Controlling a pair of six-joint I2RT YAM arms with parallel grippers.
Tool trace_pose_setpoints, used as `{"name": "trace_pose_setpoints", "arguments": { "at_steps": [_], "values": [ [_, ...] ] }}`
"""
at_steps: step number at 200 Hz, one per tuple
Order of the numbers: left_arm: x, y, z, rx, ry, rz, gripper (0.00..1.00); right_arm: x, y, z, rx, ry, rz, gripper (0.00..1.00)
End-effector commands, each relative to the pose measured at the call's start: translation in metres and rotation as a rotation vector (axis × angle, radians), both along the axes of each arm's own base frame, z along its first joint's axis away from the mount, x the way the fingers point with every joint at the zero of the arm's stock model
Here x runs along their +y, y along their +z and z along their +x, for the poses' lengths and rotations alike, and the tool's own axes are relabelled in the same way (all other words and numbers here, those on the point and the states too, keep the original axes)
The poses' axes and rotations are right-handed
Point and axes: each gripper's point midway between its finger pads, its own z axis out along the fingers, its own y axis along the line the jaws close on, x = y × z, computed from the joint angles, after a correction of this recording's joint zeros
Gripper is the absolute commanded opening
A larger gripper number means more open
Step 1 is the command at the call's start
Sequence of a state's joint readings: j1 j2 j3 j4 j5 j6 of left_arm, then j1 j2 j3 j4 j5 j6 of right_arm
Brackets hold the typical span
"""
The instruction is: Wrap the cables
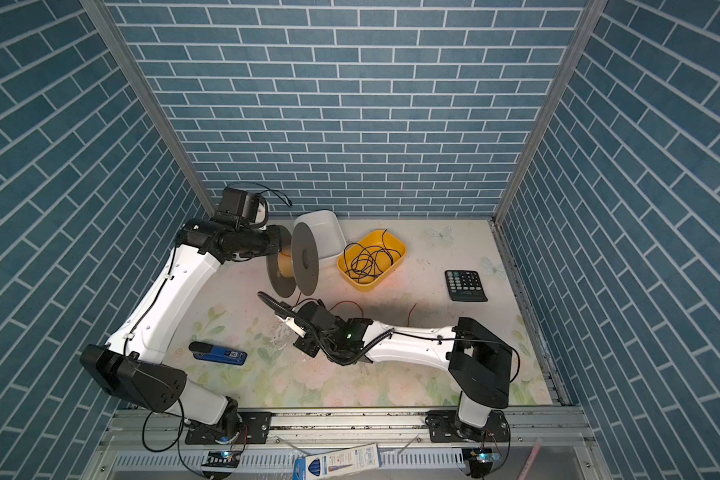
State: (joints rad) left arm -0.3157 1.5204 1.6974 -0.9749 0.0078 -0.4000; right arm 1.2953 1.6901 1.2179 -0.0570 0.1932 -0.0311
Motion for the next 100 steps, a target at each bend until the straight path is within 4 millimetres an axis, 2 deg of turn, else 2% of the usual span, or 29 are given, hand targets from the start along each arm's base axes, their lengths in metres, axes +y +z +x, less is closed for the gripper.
{"name": "trace_pose_setpoints", "arguments": {
  "at_steps": [1, 24, 48, 78, 100],
  "values": [
    [0.014, 0.025, 0.01, -0.13, 0.087, 0.066, 0.0, -0.011, 0.032, 0.01, -0.142, -0.019, -0.075, 0.0],
    [0.014, 0.015, 0.002, -0.104, 0.073, 0.175, 0.0, -0.027, 0.07, 0.024, -0.23, -0.095, -0.056, 0.0],
    [0.007, 0.002, -0.011, -0.055, 0.014, 0.265, 0.0, -0.048, 0.101, 0.045, -0.284, -0.167, -0.068, 0.0],
    [-0.002, -0.011, -0.028, 0.008, -0.055, 0.339, 0.0, -0.077, 0.122, 0.084, -0.281, -0.265, -0.079, 0.0],
    [-0.008, -0.012, -0.038, 0.023, -0.104, 0.376, 0.0, -0.089, 0.135, 0.106, -0.284, -0.317, -0.077, 0.0]
  ]
}}
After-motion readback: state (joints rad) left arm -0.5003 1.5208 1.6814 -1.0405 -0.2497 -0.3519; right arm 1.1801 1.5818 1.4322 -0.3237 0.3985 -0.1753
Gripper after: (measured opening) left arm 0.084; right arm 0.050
